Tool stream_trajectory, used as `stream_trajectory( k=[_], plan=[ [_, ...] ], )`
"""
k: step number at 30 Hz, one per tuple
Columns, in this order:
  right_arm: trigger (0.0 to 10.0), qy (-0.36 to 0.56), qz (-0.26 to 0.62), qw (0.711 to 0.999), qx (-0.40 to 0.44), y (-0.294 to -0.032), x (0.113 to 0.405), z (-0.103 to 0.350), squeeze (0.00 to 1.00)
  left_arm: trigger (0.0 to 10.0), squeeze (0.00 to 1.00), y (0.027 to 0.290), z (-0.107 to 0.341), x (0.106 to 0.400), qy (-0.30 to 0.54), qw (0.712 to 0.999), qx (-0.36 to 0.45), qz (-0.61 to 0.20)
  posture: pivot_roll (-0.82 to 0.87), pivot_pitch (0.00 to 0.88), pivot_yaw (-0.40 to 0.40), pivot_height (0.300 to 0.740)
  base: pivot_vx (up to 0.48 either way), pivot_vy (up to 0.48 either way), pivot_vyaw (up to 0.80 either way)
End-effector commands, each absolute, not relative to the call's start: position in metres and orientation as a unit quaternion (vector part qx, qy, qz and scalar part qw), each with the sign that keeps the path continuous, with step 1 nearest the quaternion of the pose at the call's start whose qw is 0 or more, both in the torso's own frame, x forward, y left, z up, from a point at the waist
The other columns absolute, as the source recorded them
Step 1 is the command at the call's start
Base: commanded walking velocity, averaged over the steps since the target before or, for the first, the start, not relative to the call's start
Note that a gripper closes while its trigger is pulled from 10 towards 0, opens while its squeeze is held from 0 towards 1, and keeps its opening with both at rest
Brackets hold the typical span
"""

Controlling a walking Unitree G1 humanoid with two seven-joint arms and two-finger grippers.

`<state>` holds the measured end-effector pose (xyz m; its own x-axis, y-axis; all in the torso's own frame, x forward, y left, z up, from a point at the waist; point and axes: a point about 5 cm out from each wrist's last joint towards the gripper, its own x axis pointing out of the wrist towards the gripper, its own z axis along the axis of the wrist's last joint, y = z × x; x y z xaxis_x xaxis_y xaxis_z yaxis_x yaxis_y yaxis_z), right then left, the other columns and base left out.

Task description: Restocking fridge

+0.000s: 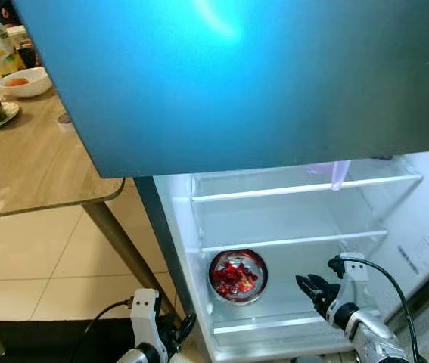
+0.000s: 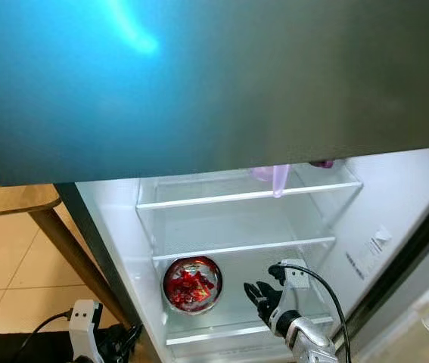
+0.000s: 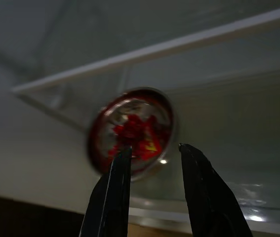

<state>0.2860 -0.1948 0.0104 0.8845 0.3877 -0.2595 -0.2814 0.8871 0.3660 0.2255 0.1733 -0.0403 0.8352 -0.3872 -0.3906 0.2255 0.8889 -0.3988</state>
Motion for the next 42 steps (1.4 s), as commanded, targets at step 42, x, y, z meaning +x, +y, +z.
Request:
stream_trajectory(
  k=[42],
  plan=[
    [10.0, 0.362, 0.078, 0.915, 0.16, -0.222, 0.193, -0.062, 0.0, 10.0, 0.0, 0.198, -0.102, 0.113, 0.452, 0.872, -0.189, 0.006, -0.06, 0.0, 0.034, 0.74, 0.0, 0.0, 0.0]
  ],
)
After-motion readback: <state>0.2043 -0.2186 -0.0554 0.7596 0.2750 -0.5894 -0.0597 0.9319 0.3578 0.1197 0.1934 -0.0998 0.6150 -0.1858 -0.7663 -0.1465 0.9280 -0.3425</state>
